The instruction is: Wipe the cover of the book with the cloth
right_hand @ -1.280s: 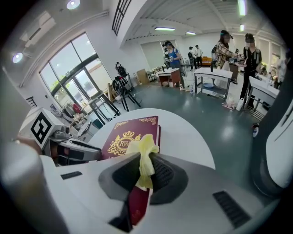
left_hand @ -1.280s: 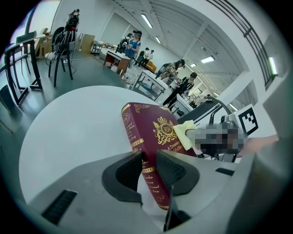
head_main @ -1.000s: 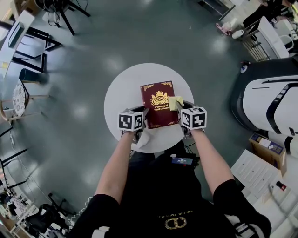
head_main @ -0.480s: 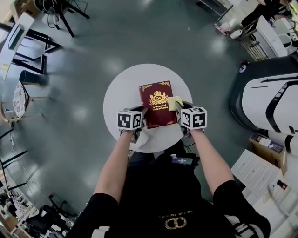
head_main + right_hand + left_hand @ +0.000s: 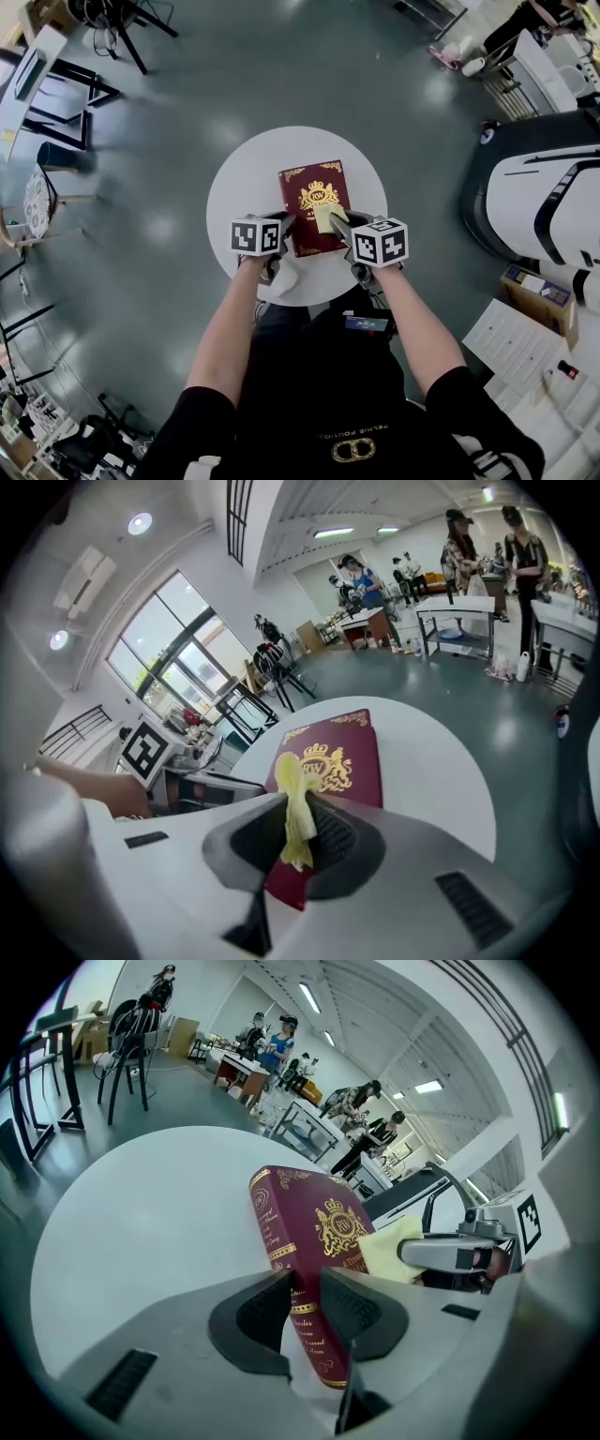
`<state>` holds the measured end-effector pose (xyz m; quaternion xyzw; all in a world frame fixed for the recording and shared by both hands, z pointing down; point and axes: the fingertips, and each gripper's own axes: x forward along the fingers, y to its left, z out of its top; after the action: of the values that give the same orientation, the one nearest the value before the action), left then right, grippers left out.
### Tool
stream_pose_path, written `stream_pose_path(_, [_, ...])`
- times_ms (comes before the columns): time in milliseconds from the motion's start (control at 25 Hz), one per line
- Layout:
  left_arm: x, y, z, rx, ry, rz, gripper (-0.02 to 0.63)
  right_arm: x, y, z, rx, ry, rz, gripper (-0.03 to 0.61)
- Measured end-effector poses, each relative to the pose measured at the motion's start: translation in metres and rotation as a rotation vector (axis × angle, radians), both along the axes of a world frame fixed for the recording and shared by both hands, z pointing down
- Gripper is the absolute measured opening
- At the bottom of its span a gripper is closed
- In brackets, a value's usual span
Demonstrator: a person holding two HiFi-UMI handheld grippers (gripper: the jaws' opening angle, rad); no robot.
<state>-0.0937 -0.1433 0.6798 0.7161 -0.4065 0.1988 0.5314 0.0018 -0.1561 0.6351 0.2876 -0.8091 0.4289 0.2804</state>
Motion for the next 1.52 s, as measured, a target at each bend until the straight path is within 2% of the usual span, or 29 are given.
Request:
stream_pose_path(360, [0.000,0.000,0.002,-0.021,0.040,0.003,0.098,-0.034,0.037,0.011,-0.080,-0.040,-0.098,0.087])
stream_pose_path(680, [0.000,0.000,0.001,-0.023,0.046,0.004,0.098,-0.046,0.045,0.022,-0.103,-0.024,-0.077,0.087])
stream_pose_path(1120, [0.000,0.001,0.001,-0.015,0.038,0.003,0.098,-0.038,0.039,0.032,-0.041,0.074,-0.052,0.087])
stream_pose_path(1520, [-0.001,0.001,0.001,-0.012,0.043,0.002,0.098,-0.008,0.024,0.031,-0.025,0.093,0.021,0.087])
